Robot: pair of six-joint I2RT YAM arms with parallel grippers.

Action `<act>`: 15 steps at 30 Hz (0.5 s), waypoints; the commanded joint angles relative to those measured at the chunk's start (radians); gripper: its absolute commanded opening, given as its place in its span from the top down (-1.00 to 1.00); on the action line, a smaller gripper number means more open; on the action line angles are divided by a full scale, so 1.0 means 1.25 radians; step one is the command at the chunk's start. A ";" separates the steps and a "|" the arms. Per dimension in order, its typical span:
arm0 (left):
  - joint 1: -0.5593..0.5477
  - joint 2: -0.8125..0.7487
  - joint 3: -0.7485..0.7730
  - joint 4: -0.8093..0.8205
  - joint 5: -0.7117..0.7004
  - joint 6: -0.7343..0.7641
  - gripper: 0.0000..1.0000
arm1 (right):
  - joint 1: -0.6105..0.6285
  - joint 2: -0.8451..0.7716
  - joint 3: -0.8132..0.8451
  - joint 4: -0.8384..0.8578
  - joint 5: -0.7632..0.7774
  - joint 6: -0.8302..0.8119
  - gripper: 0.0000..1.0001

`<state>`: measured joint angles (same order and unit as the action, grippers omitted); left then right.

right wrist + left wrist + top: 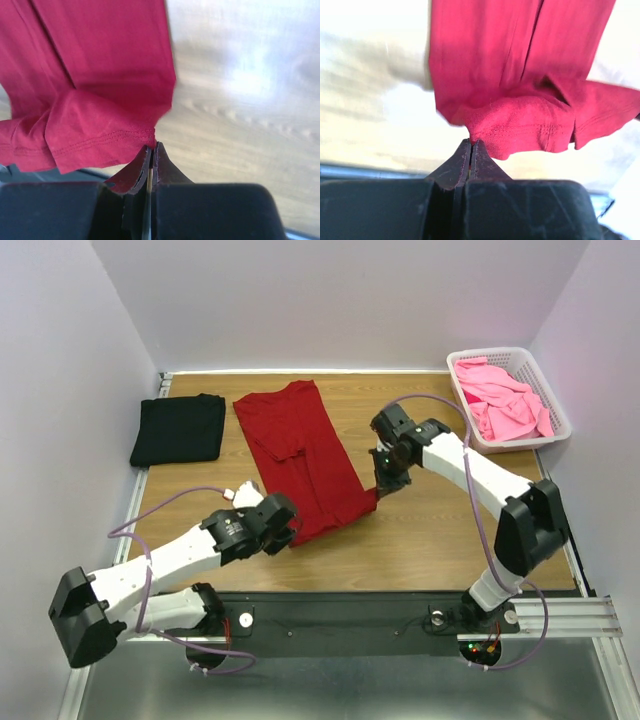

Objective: Fold and stack the t-shirts
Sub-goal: Fold the tshirt

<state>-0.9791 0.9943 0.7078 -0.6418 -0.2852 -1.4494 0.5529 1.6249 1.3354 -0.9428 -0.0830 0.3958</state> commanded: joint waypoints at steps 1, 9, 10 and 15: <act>0.109 0.025 0.047 0.078 -0.046 0.147 1.00 | 0.001 0.050 0.110 -0.005 0.049 -0.032 0.99; 0.287 0.111 0.078 0.178 -0.061 0.336 1.00 | 0.003 0.207 0.286 0.040 0.080 -0.061 0.99; 0.301 0.113 0.076 0.192 -0.061 0.349 1.00 | 0.002 0.220 0.302 0.045 0.075 -0.063 0.99; 0.370 0.153 0.069 0.273 -0.055 0.423 1.00 | 0.002 0.293 0.401 0.069 0.071 -0.075 0.99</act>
<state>-0.5556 1.1561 0.7834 -0.3946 -0.3202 -1.0389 0.5529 1.9667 1.7382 -0.9089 -0.0162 0.3313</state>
